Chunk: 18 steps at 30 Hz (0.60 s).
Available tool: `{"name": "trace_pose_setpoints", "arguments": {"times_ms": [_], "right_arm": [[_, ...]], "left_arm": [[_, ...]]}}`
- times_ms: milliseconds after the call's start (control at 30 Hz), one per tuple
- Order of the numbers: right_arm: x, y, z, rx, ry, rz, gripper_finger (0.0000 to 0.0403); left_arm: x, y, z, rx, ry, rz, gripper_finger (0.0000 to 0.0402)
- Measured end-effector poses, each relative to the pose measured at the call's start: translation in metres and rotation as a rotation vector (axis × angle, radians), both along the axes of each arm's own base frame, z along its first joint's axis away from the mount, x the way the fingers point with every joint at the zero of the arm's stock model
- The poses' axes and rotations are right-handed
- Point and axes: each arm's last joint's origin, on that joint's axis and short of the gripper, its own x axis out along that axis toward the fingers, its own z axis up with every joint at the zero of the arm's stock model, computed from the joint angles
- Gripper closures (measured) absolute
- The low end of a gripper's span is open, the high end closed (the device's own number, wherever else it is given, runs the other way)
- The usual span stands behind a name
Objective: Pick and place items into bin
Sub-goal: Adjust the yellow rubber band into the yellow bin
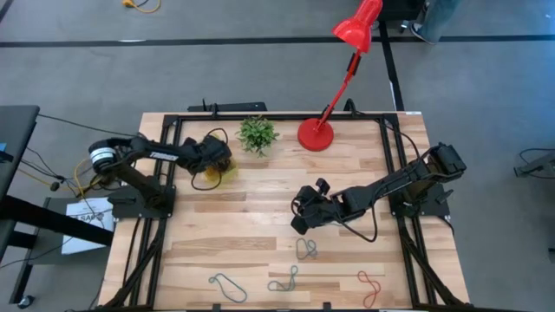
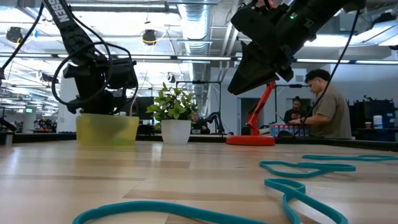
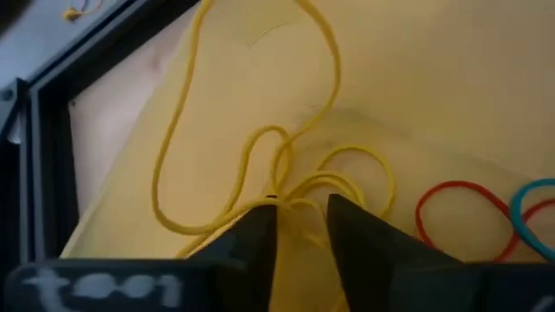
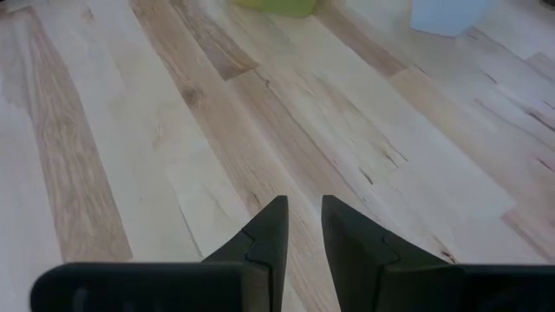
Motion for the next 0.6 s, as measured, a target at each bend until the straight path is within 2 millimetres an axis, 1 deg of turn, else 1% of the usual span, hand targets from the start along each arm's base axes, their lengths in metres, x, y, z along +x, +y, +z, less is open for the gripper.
{"name": "trace_pose_setpoints", "arguments": {"times_ms": [100, 200, 233, 467, 600], "right_arm": [[0.0, -0.002, 0.0, -0.006, -0.002, -0.01, 0.0336], [0.001, -0.003, 0.0, -0.006, -0.002, -0.014, 0.0336], [0.001, -0.003, 0.0, -0.007, -0.002, -0.015, 0.0336], [0.001, -0.003, 0.0, -0.008, -0.002, -0.015, 0.0336], [0.001, -0.003, 0.0, -0.008, -0.002, -0.015, 0.0336]], "left_arm": [[0.0, -0.002, 0.003, 0.015, 0.012, -0.025, 0.0347], [0.001, -0.004, 0.012, 0.037, -0.018, -0.039, 0.0386], [0.001, -0.005, 0.015, 0.045, -0.032, -0.043, 0.0393], [-0.002, -0.017, 0.044, 0.074, -0.144, -0.116, 0.0392], [-0.01, -0.028, 0.063, 0.09, -0.197, -0.155, 0.0399]]}}
